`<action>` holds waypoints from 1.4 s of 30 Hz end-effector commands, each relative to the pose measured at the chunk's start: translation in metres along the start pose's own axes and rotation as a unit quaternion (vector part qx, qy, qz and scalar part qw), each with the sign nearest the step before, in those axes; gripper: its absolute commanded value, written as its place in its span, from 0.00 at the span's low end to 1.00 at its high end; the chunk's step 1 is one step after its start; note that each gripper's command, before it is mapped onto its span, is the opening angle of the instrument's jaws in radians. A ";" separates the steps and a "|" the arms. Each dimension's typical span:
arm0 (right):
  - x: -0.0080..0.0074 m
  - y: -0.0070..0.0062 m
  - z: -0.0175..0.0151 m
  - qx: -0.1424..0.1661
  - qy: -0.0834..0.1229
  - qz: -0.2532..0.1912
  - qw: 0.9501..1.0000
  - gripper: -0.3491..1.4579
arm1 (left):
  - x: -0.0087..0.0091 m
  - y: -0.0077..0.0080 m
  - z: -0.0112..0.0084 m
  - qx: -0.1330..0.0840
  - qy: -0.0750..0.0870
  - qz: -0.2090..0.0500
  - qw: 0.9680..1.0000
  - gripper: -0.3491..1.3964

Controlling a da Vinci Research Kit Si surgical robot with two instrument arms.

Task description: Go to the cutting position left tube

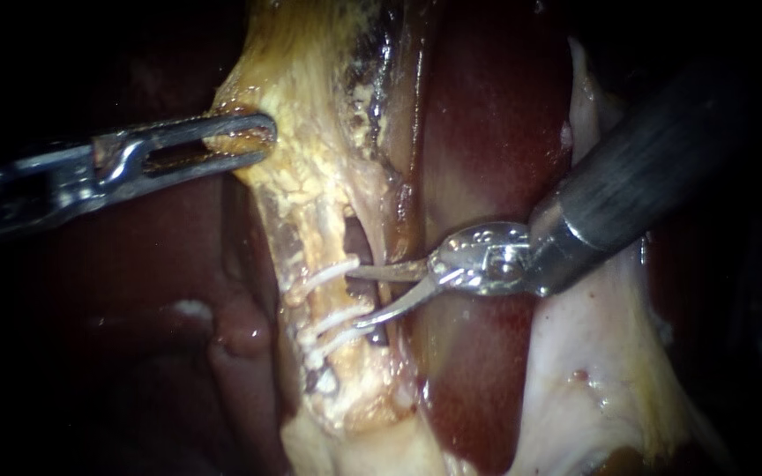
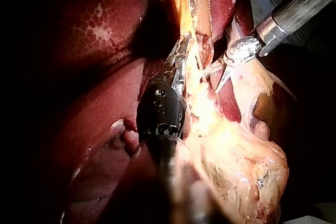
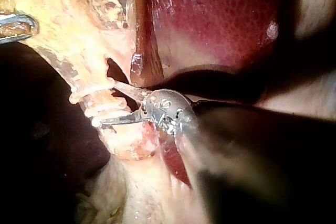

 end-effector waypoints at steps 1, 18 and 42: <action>0.0000 0.0001 0.0002 0.002 -0.001 -0.001 1.000 0.97 | 0.0000 0.0000 0.0000 0.000 0.000 0.000 1.000 0.00; 0.0014 -0.0013 0.0022 0.078 0.028 -0.056 0.995 0.90 | -0.0001 0.0006 0.0002 0.001 0.001 0.000 1.000 0.00; 0.0035 -0.0012 0.0068 0.110 0.082 -0.095 0.986 0.87 | -0.0001 0.0013 0.0013 -0.003 -0.001 0.000 1.000 0.00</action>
